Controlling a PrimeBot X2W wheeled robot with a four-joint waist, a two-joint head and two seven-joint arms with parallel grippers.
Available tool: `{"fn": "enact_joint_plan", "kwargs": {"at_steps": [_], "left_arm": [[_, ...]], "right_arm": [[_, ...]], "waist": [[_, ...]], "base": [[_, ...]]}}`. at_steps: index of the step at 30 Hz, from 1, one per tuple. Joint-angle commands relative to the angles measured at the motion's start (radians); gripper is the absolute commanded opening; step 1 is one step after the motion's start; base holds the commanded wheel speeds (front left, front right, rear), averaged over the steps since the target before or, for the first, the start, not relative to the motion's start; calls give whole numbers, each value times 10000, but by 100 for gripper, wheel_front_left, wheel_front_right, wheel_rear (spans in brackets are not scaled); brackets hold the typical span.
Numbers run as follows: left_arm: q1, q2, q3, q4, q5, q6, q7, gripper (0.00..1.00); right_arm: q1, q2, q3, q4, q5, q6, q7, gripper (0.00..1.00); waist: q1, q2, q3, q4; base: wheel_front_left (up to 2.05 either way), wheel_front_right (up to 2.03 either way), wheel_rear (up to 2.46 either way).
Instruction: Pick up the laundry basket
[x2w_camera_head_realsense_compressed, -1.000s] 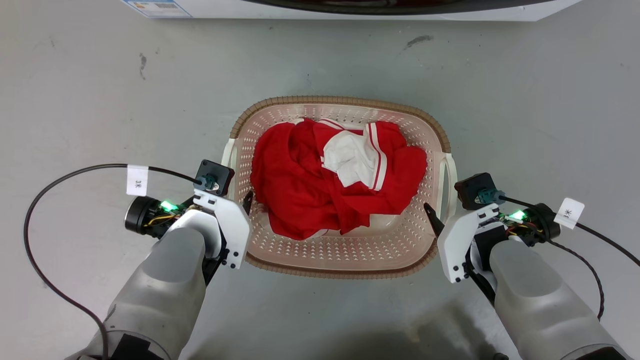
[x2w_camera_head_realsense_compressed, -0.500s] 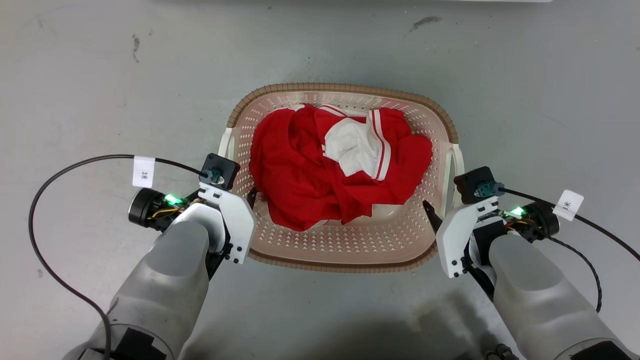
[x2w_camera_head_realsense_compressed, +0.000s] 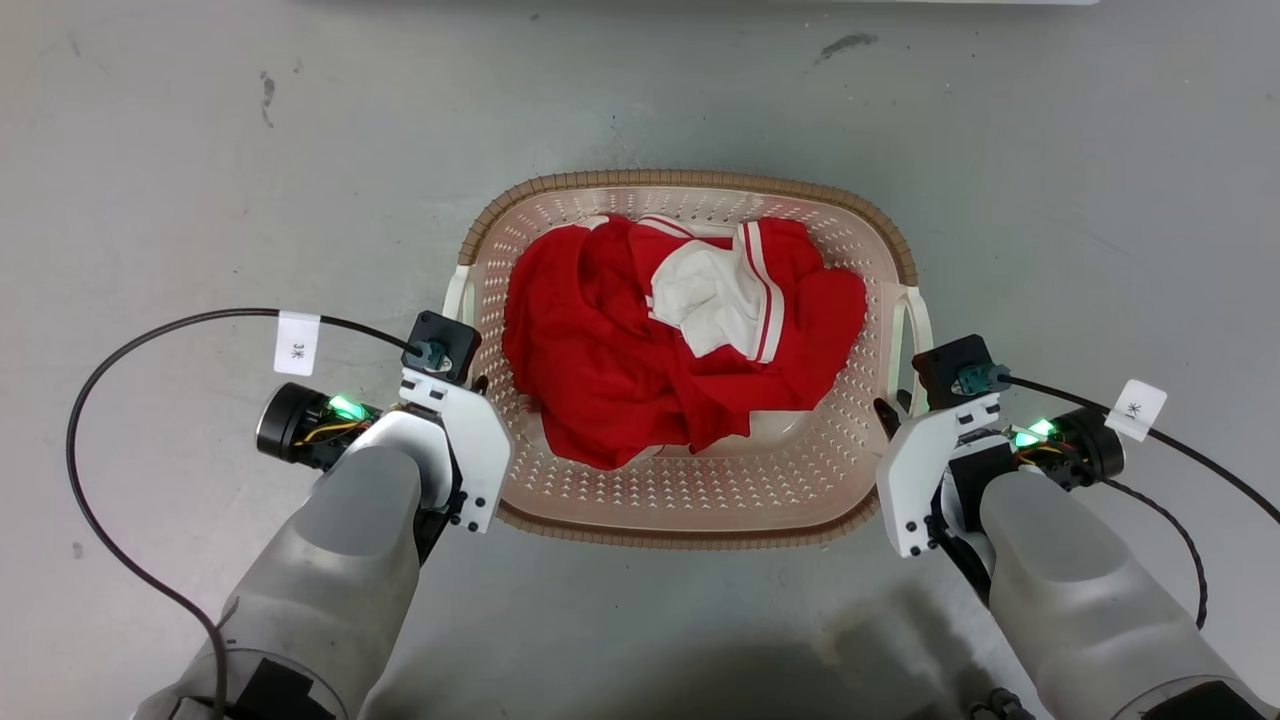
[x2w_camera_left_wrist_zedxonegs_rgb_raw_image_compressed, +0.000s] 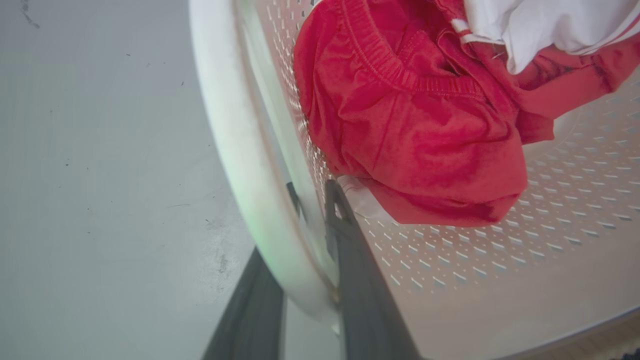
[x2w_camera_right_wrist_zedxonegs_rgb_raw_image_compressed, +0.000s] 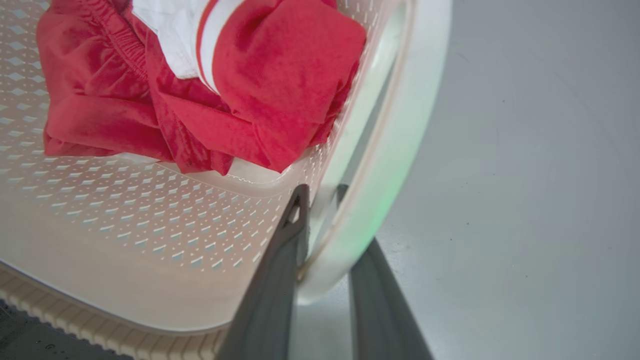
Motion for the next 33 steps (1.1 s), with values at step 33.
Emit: {"fn": "enact_joint_plan", "kwargs": {"at_steps": [33], "left_arm": [[1764,-271,-1220,-39,-1622,-38,1216,0]], "right_arm": [[1224,76,1536,-121,939,28,1313,0]], "waist": [[0,0,-3532,233]], "base": [[0,0,0]]}}
